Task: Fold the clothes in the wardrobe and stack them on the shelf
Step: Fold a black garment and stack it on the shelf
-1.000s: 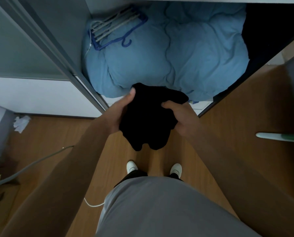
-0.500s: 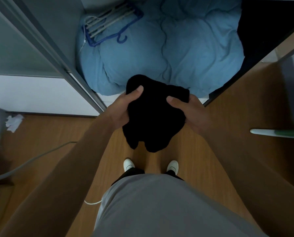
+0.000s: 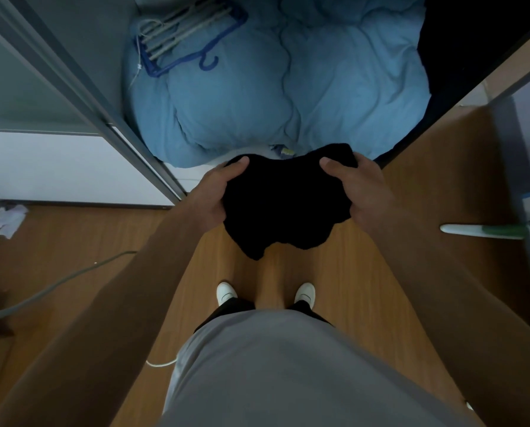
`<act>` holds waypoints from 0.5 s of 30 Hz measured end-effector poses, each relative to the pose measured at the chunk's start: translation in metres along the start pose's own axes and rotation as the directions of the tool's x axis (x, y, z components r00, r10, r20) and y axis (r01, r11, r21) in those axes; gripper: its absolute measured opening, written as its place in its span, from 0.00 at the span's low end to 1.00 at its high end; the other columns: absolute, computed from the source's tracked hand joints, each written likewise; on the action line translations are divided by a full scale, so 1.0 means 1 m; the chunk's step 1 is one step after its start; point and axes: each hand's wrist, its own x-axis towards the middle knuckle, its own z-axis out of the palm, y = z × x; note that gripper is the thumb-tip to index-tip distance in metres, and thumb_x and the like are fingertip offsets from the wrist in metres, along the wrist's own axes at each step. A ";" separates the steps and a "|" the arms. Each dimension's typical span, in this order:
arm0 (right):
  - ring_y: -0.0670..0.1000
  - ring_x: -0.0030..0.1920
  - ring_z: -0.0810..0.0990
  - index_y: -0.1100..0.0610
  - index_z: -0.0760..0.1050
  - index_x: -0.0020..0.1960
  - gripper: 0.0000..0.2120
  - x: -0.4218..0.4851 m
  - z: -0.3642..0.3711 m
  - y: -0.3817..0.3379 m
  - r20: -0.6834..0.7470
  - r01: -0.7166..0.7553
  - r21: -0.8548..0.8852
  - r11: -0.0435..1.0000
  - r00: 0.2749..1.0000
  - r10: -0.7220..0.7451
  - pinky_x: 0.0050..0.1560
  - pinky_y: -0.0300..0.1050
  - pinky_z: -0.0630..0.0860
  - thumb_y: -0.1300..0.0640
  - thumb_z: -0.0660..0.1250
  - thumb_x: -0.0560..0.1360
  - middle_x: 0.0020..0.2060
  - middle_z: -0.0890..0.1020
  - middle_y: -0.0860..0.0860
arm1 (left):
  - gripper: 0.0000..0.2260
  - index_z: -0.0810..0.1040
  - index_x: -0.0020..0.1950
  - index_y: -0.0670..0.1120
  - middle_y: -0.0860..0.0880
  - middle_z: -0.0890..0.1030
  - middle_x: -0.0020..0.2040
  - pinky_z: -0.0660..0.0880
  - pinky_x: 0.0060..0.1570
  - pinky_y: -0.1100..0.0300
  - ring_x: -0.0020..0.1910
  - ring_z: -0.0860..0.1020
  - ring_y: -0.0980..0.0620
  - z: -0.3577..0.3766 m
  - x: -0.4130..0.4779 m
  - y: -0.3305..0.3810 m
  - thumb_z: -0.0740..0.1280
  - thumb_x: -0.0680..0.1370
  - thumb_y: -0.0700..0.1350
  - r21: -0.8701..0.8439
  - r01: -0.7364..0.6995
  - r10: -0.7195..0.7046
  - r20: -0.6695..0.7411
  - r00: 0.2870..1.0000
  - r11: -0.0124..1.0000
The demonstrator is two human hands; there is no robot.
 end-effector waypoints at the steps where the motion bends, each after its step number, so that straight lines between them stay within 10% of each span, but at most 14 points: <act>1: 0.46 0.49 0.86 0.53 0.75 0.68 0.23 0.000 -0.001 0.000 -0.026 -0.001 0.019 1.000 1.000 0.001 0.50 0.43 0.83 0.54 0.75 0.75 0.55 0.84 0.50 | 0.21 0.72 0.72 0.43 0.46 0.82 0.61 0.79 0.51 0.59 0.56 0.82 0.51 -0.003 0.001 -0.001 0.68 0.80 0.46 -0.008 -0.007 0.008 0.012 1.000 1.000; 5: 0.49 0.60 0.81 0.49 0.75 0.69 0.22 0.004 -0.009 0.004 -0.029 0.048 -0.034 0.998 0.998 -0.049 0.62 0.44 0.78 0.56 0.73 0.76 0.63 0.80 0.50 | 0.27 0.68 0.74 0.54 0.49 0.81 0.62 0.78 0.51 0.63 0.56 0.82 0.53 -0.007 0.004 -0.003 0.70 0.78 0.38 0.146 -0.065 0.062 0.026 0.998 0.987; 9: 0.40 0.54 0.82 0.47 0.82 0.59 0.16 0.004 -0.013 0.010 0.157 0.142 -0.307 0.941 0.983 -0.097 0.51 0.29 0.77 0.48 0.76 0.72 0.53 0.84 0.42 | 0.17 0.80 0.65 0.45 0.46 0.84 0.54 0.79 0.49 0.64 0.51 0.83 0.52 -0.004 0.007 -0.001 0.67 0.78 0.33 0.298 -0.125 0.141 -0.032 0.990 0.946; 13: 0.37 0.54 0.77 0.46 0.76 0.63 0.28 0.005 -0.010 0.026 0.359 0.291 -0.762 0.579 0.933 0.004 0.54 0.34 0.73 0.41 0.79 0.67 0.55 0.77 0.37 | 0.11 0.84 0.58 0.43 0.45 0.85 0.49 0.80 0.48 0.63 0.48 0.83 0.51 -0.007 0.008 0.000 0.69 0.77 0.34 0.276 -0.089 0.126 -0.121 0.985 0.957; 15: 0.44 0.47 0.78 0.51 0.78 0.48 0.12 0.006 -0.007 0.034 0.348 0.323 -0.818 0.477 0.937 -0.038 0.47 0.40 0.71 0.45 0.76 0.71 0.45 0.79 0.42 | 0.09 0.84 0.56 0.43 0.44 0.85 0.50 0.80 0.47 0.62 0.48 0.83 0.50 -0.008 0.009 0.000 0.70 0.77 0.36 0.277 -0.076 0.125 -0.161 0.979 0.958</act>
